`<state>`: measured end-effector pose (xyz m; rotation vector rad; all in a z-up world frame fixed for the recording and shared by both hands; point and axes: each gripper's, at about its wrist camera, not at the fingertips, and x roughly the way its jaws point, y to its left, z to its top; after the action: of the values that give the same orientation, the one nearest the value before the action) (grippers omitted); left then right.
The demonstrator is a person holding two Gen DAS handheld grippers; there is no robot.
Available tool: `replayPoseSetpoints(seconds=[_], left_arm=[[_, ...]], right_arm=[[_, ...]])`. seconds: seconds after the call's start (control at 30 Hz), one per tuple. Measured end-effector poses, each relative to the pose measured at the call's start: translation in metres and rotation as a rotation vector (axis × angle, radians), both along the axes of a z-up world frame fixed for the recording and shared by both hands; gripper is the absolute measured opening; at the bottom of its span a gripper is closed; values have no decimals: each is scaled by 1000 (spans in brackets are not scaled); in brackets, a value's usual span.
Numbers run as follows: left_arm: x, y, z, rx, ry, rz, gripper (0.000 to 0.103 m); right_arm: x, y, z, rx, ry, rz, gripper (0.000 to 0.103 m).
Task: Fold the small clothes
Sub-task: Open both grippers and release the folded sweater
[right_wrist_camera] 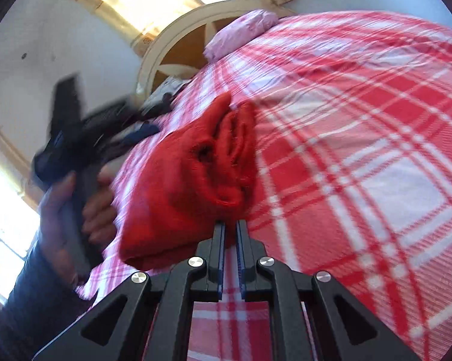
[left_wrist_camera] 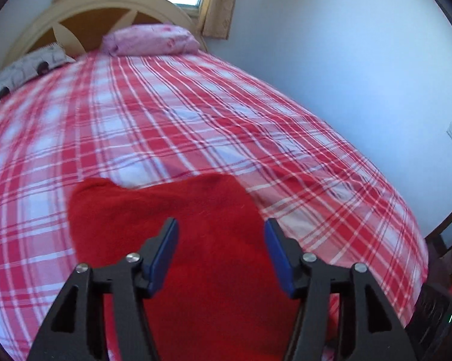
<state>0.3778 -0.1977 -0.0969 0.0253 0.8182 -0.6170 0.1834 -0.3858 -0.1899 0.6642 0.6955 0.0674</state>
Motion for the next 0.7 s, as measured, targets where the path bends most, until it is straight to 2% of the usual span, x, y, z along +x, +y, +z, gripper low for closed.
replayPoseSetpoints(seconds=[0.13,0.3,0.33,0.37,0.43,0.47,0.53,0.6,0.67,0.7], left_arm=[[-28,43,-17,23,-19,59,64],[-44,61,-48,57,-10,102,68],[-45,61,-51,53,-10,108,71],[-46,59,-53,49,-17,112,72],[-46,60,-55,40,-27,114,73],[-45,60,-56,34,-35,114,74],[-46,65,-60,19,-41,118,76],[-50,68,-65,-2,-41,121,76],[-51,71,-65,-25,-31,110,78],[-53,71,-66,-25,-29,105,84]], right_arm=[[-12,3,22,-161,-35,-97,7],[16,23,55,-235,-107,-14,10],[23,29,63,-256,-129,10,17],[35,37,71,-280,-149,45,33],[52,46,74,-280,-146,100,54],[62,49,73,-271,-134,130,54],[87,55,58,-271,-47,187,54],[97,52,37,-290,52,170,51],[95,48,21,-350,105,151,32],[90,44,18,-391,111,128,32]])
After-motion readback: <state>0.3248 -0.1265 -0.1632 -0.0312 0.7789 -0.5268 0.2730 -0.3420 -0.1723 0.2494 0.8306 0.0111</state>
